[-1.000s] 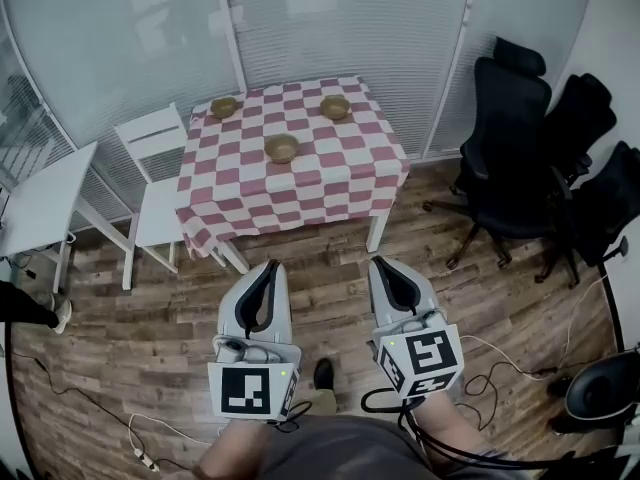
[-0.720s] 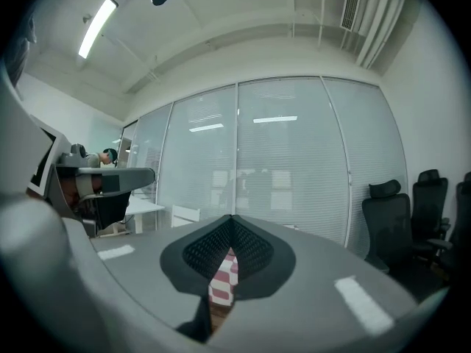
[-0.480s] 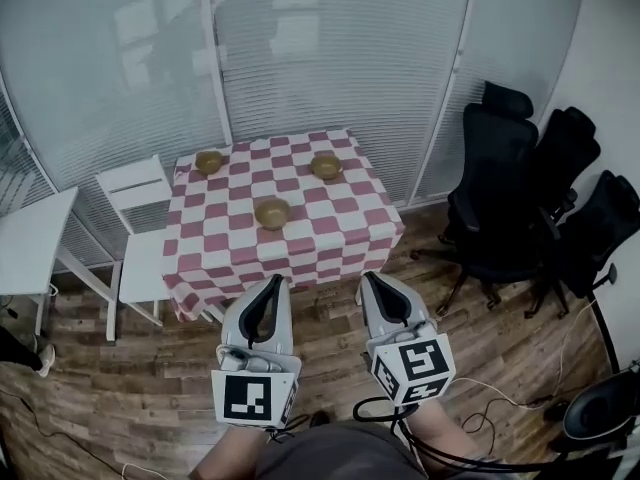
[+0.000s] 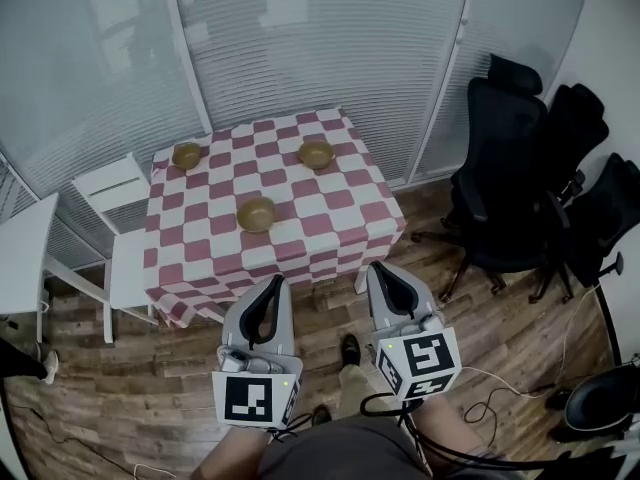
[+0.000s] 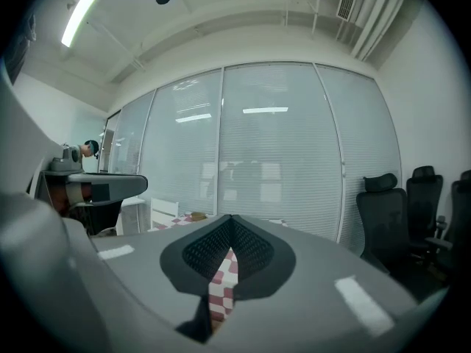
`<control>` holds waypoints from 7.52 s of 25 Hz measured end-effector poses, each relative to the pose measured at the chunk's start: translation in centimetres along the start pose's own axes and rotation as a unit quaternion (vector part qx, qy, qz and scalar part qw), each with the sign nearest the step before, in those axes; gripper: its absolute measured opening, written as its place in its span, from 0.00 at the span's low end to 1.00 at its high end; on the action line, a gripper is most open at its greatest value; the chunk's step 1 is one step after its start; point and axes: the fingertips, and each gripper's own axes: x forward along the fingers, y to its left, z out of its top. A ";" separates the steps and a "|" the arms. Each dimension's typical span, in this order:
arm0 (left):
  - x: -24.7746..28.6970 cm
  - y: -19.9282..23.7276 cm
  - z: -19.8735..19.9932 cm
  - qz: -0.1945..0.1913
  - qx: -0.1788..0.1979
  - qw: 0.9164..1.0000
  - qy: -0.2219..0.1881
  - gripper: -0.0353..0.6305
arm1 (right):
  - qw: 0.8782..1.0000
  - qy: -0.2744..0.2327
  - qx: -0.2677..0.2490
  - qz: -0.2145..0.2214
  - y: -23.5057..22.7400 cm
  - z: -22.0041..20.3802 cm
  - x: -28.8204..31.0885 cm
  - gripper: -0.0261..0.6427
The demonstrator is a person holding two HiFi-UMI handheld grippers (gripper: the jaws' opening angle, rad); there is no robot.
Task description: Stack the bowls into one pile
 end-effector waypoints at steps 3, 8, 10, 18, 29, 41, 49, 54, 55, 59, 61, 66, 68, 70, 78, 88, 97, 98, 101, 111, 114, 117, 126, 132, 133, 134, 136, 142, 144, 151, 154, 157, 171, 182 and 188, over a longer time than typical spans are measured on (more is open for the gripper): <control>3.7 0.2 -1.1 0.004 -0.002 1.000 0.009 0.05 | 1.000 0.011 0.007 0.002 -2.7 -0.8 2.8 0.08; 10.4 0.7 -1.6 0.013 0.006 1.000 0.020 0.05 | 0.999 0.016 0.023 0.015 -7.1 -0.8 7.8 0.08; 13.0 0.9 -1.6 0.018 0.010 0.999 0.026 0.05 | 0.999 0.018 0.030 0.022 -8.7 -0.6 9.9 0.08; 21.2 1.4 0.1 0.047 0.032 0.998 0.018 0.05 | 0.998 -0.002 0.026 0.063 -13.7 2.2 17.7 0.08; 25.2 6.3 1.5 0.100 0.041 0.994 -0.006 0.05 | 0.996 -0.026 0.000 0.090 -14.7 5.7 25.5 0.08; 33.4 13.9 -3.9 0.089 0.005 0.996 0.029 0.05 | 0.996 0.041 0.012 0.074 -15.9 1.4 37.1 0.08; 37.9 16.6 -11.5 0.060 -0.052 0.992 0.096 0.06 | 0.988 0.137 0.045 0.051 -16.6 -7.8 43.3 0.08; 39.4 18.0 -15.7 0.053 -0.073 0.986 0.137 0.05 | 0.977 0.195 0.075 0.036 -16.9 -13.1 45.0 0.23; 39.6 18.2 -16.5 0.053 -0.077 0.985 0.146 0.05 | 0.975 0.204 0.081 0.035 -16.9 -14.0 45.4 0.24; 40.8 19.0 -18.8 0.052 -0.090 0.981 0.161 0.05 | 0.968 0.232 0.093 0.031 -17.3 -16.4 46.9 0.24; 41.1 19.3 -19.6 0.050 -0.096 0.980 0.167 0.05 | 0.967 0.237 0.094 0.026 -17.5 -16.9 47.3 0.24; 41.7 20.0 -20.9 0.054 -0.104 0.977 0.175 0.05 | 0.965 0.242 0.094 0.022 -17.7 -17.5 48.0 0.20; 41.8 20.1 -21.1 0.055 -0.106 0.977 0.179 0.05 | 0.965 0.245 0.092 0.023 -17.8 -17.6 48.2 0.15; 42.0 20.3 -20.8 0.058 -0.103 0.977 0.176 0.05 | 0.964 0.247 0.093 0.026 -17.7 -17.5 48.2 0.14; 40.9 20.3 -17.9 0.079 -0.076 0.984 0.141 0.06 | 0.964 0.224 0.133 0.045 -17.0 -15.2 47.2 0.11; 35.3 17.2 -10.2 0.113 -0.038 0.989 0.086 0.05 | 0.971 0.183 0.129 0.078 -15.6 -9.3 41.5 0.10; 24.7 13.9 -5.4 0.185 -0.043 0.980 0.057 0.06 | 0.963 0.165 0.153 0.148 -11.6 -6.2 36.7 0.10; 23.4 13.7 -5.0 0.196 -0.041 0.978 0.055 0.05 | 0.962 0.164 0.153 0.159 -10.7 -5.9 36.2 0.10; 20.2 13.6 -3.7 0.222 -0.033 0.973 0.051 0.05 | 0.957 0.165 0.146 0.189 -7.8 -5.2 35.1 0.10; 12.1 19.2 -3.3 0.301 -0.032 0.952 0.047 0.05 | 0.937 0.202 0.118 0.260 3.2 -6.7 35.3 0.11; 10.8 21.5 -5.0 0.306 -0.049 0.949 0.058 0.05 | 0.934 0.226 0.107 0.254 4.9 -8.9 35.7 0.11; 10.4 23.9 -7.2 0.301 -0.073 0.948 0.071 0.05 | 0.936 0.247 0.089 0.236 5.7 -11.3 36.4 0.11; 10.3 26.8 -11.6 0.270 -0.116 0.952 0.090 0.05 | 0.941 0.278 0.046 0.190 6.9 -16.0 37.2 0.11; 10.3 26.8 -13.1 0.251 -0.133 0.953 0.103 0.05 | 0.946 0.273 0.017 0.173 6.9 -16.6 37.1 0.11; 10.4 26.9 -13.2 0.249 -0.133 0.954 0.102 0.05 | 0.947 0.272 0.013 0.172 6.9 -16.6 37.1 0.11; 10.5 26.9 -13.3 0.247 -0.134 0.954 0.102 0.05 | 0.947 0.271 0.010 0.172 6.9 -16.6 37.1 0.12; 10.5 26.6 -13.4 0.241 -0.139 0.955 0.105 0.06 | 0.948 0.268 0.009 0.171 6.9 -16.5 37.1 0.14; 10.8 26.3 -11.9 0.231 -0.125 0.961 0.088 0.05 | 0.957 0.241 0.029 0.159 6.2 -14.8 36.7 0.18; 10.8 25.9 -11.2 0.231 -0.118 0.962 0.086 0.06 | 0.960 0.228 0.034 0.160 5.9 -13.6 36.3 0.18; 11.3 23.2 -6.8 0.225 -0.070 0.970 0.053 0.05 | 0.972 0.152 0.044 0.176 5.5 -7.4 35.0 0.16; 10.6 21.3 -4.6 0.229 -0.052 0.971 0.044 0.05 | 0.973 0.124 0.042 0.189 5.5 -4.5 33.1 0.15; 10.3 20.6 -3.0 0.240 -0.028 0.970 0.037 0.05 | 0.974 0.085 0.045 0.206 5.7 -1.5 32.2 0.08; 8.8 17.3 1.8 0.305 0.016 0.952 0.002 0.05 | 0.962 0.015 0.022 0.272 5.2 5.1 28.6 0.08; 10.1 24.0 0.2 0.320 0.008 0.947 -0.004 0.05 | 0.954 0.004 0.017 0.301 10.0 7.1 34.2 0.08; 12.4 31.7 -2.2 0.301 -0.007 0.954 0.011 0.05 | 0.953 0.033 0.045 0.299 14.5 7.0 40.0 0.08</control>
